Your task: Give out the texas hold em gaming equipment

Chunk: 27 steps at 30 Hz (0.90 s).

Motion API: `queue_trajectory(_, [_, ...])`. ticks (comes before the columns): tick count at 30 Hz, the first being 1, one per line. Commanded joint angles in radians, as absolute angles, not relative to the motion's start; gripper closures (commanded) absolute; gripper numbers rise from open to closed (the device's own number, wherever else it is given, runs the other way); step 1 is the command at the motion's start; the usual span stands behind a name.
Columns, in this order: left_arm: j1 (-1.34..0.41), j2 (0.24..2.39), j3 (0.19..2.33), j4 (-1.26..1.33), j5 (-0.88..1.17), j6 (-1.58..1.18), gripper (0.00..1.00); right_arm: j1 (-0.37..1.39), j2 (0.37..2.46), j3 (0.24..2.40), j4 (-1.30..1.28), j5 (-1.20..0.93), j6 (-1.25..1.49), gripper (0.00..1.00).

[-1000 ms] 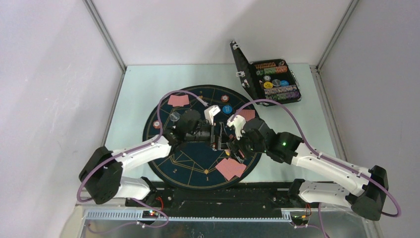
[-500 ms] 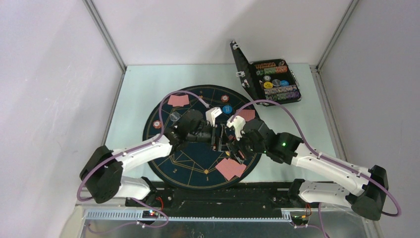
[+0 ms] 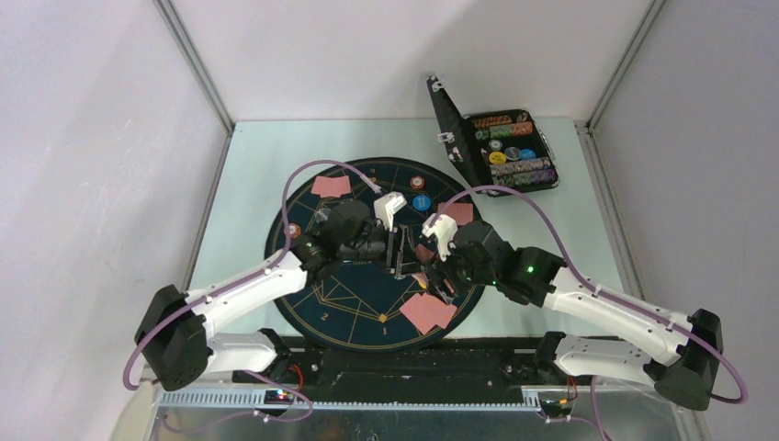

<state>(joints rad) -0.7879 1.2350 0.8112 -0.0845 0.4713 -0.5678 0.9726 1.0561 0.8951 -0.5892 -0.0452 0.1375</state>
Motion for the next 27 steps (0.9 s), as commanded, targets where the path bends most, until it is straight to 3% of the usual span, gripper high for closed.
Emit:
queue_trajectory(1, [-0.786,1.193,0.852,-0.164,0.401,-0.504,0.48,0.978,1.022,0.908,-0.542,-0.029,0.120,1.00])
queue_trajectory(5, [-0.786,1.171,0.884,-0.215,0.383,-0.470,0.61,0.977,1.021,0.908,-0.541,-0.029,0.120,1.00])
queue_trajectory(10, [-0.787,1.130,0.904,-0.269,0.325,-0.442,0.87,0.977,1.023,0.907,-0.540,-0.024,0.120,1.00])
queue_trajectory(14, [-0.786,1.069,0.916,-0.335,0.188,-0.418,0.99,0.978,1.025,0.908,-0.543,-0.021,0.121,1.00])
queue_trajectory(21, [-0.785,0.884,0.911,-0.290,0.090,-0.285,1.00,0.978,1.030,0.908,-0.538,-0.012,0.123,1.00])
queue_trajectory(27, [-0.784,0.767,0.918,-0.151,0.063,0.108,1.00,0.977,1.033,0.908,-0.540,0.000,0.123,1.00])
